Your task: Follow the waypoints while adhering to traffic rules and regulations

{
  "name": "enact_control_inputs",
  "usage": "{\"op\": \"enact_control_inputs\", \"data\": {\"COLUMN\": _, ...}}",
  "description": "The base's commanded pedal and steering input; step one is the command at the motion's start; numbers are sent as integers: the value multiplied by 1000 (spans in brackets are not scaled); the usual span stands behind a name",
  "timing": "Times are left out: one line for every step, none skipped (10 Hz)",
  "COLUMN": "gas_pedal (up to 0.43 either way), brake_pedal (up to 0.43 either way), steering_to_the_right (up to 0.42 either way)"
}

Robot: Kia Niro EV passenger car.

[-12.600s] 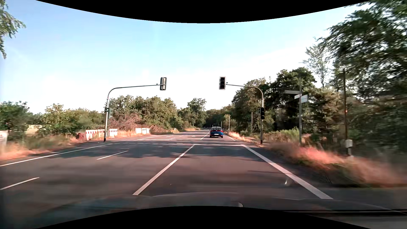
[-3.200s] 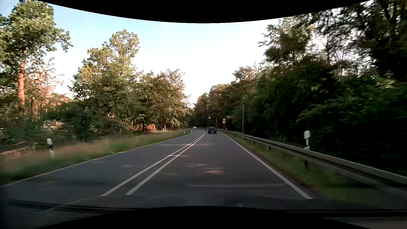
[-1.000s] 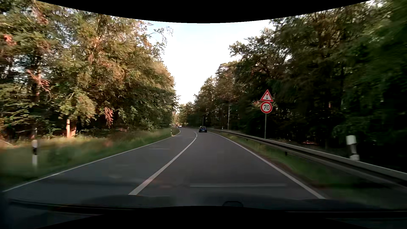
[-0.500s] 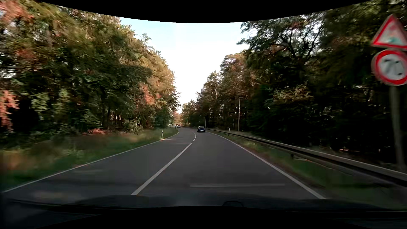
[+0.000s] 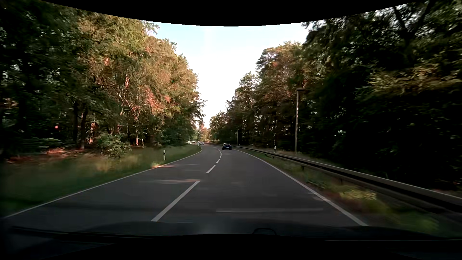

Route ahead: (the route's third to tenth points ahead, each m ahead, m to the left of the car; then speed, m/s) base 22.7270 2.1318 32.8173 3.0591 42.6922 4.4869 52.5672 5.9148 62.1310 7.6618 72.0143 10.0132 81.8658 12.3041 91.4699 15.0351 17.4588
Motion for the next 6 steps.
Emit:
{"op": "enact_control_inputs", "data": {"gas_pedal": 87, "brake_pedal": 0, "steering_to_the_right": -16}}
{"op": "enact_control_inputs", "data": {"gas_pedal": 87, "brake_pedal": 0, "steering_to_the_right": -16}}
{"op": "enact_control_inputs", "data": {"gas_pedal": 87, "brake_pedal": 0, "steering_to_the_right": -16}}
{"op": "enact_control_inputs", "data": {"gas_pedal": 87, "brake_pedal": 0, "steering_to_the_right": -16}}
{"op": "enact_control_inputs", "data": {"gas_pedal": 87, "brake_pedal": 0, "steering_to_the_right": -16}}
{"op": "enact_control_inputs", "data": {"gas_pedal": 87, "brake_pedal": 0, "steering_to_the_right": -16}}
